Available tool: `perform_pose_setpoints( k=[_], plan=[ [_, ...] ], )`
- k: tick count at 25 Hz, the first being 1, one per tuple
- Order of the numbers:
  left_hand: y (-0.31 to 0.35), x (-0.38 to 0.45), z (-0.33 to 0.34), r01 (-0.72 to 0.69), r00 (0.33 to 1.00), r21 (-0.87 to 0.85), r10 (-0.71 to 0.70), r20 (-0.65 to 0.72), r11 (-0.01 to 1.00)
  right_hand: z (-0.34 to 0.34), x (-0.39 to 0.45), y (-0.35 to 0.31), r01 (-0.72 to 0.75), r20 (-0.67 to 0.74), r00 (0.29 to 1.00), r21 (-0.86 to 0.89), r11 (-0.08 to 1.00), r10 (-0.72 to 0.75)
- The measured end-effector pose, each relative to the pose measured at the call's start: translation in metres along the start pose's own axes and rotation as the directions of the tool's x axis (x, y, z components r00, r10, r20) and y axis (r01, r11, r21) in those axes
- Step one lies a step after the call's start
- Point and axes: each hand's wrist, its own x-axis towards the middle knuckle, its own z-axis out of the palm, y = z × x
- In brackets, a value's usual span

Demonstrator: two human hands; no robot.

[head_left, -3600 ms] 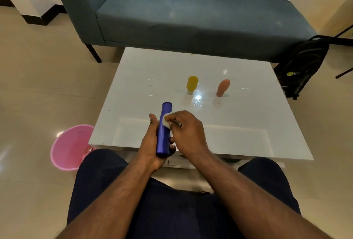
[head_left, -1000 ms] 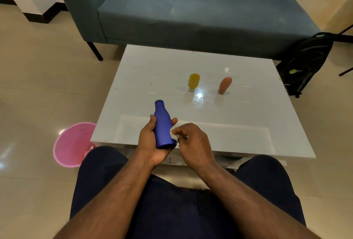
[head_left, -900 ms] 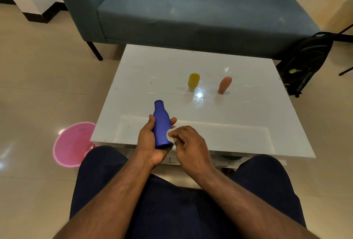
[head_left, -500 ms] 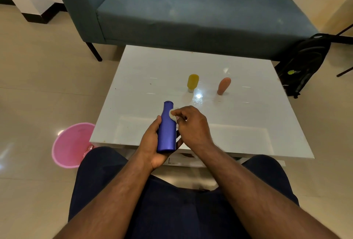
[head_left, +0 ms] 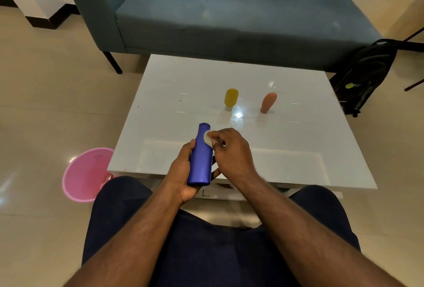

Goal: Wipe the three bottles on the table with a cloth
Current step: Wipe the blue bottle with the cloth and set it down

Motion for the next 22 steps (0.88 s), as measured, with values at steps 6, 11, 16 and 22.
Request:
perform_pose_setpoints(
  k=[6, 11, 16, 22],
  plan=[
    [0.003, 0.011, -0.008, -0.002, 1.000, -0.108, 0.000, -0.015, 0.994, 0.011, -0.045, 0.005, 0.097, 0.041, 0.995, -0.045, 0.994, -0.095],
    [0.000, 0.007, -0.005, -0.023, 1.000, 0.023, 0.023, -0.004, 0.999, 0.004, -0.010, -0.002, 0.069, 0.002, 0.998, -0.010, 0.998, -0.069],
    [-0.001, 0.002, -0.002, -0.012, 0.999, 0.121, 0.016, -0.033, 0.993, 0.000, 0.024, -0.008, 0.016, -0.063, 0.998, 0.033, 0.999, -0.014],
    [0.001, 0.010, -0.005, -0.029, 0.998, 0.034, 0.031, -0.049, 0.999, 0.004, -0.014, -0.004, -0.056, 0.034, 0.998, 0.108, 0.993, 0.053]
  ],
)
